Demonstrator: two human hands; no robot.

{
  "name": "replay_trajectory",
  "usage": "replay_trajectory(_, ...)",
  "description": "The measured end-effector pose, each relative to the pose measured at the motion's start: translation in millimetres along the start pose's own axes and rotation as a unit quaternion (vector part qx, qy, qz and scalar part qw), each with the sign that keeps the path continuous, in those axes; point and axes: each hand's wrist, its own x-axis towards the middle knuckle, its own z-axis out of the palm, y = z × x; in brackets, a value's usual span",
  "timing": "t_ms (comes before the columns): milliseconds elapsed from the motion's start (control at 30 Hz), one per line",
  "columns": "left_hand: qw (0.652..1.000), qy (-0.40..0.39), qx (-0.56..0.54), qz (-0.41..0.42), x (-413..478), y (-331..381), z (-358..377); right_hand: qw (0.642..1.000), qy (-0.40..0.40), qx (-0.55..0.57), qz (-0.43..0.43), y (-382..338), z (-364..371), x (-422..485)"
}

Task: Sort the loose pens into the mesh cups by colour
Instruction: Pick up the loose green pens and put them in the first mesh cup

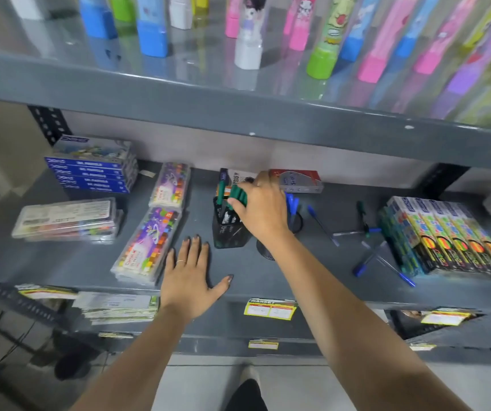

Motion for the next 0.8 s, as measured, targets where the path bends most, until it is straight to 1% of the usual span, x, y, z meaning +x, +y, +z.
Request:
replay_trajectory(67,1.000,0.002,0.002,0.004,0,-1,3,0.999,0.024,0.028,-0.002,11,-4,1)
replay_trajectory(100,1.000,0.006,0.002,0.006,0,-1,3,0.997,0.043,0.059,0.015,21,-6,3)
replay_trajectory(167,1.000,0.010,0.004,0.006,0,-2,3,0.983,0.097,0.130,0.082,53,-9,8)
replay_trajectory(200,1.000,0.009,0.005,0.004,1,-1,3,0.978,0.112,0.133,0.118,76,-8,11)
replay_trajectory(233,1.000,0.007,0.007,0.002,1,0,3,0.978,0.103,0.102,0.149,100,-7,13)
replay_trajectory(300,1.000,0.000,0.013,0.003,1,1,1,0.976,0.019,-0.013,0.218,147,0,13)
replay_trajectory(367,1.000,-0.001,0.015,0.003,1,1,1,0.949,-0.084,-0.101,0.286,186,10,6)
replay_trajectory(433,1.000,-0.004,0.017,0.004,1,1,1,0.918,-0.160,-0.142,0.334,212,14,-5)
replay_trajectory(467,1.000,-0.005,0.017,0.004,1,1,2,0.905,-0.185,-0.146,0.355,223,16,-9)
replay_trajectory(533,1.000,-0.001,0.014,0.005,1,1,3,0.888,-0.205,-0.130,0.389,238,21,-14)
replay_trajectory(600,1.000,0.001,0.016,0.004,1,1,3,0.887,-0.201,-0.109,0.402,245,24,-16)
replay_trajectory(667,1.000,0.005,0.021,0.003,1,1,3,0.900,-0.178,-0.100,0.385,246,26,-17)
replay_trajectory(800,1.000,0.005,0.025,0.001,0,1,2,0.921,-0.136,-0.126,0.343,240,19,-15)
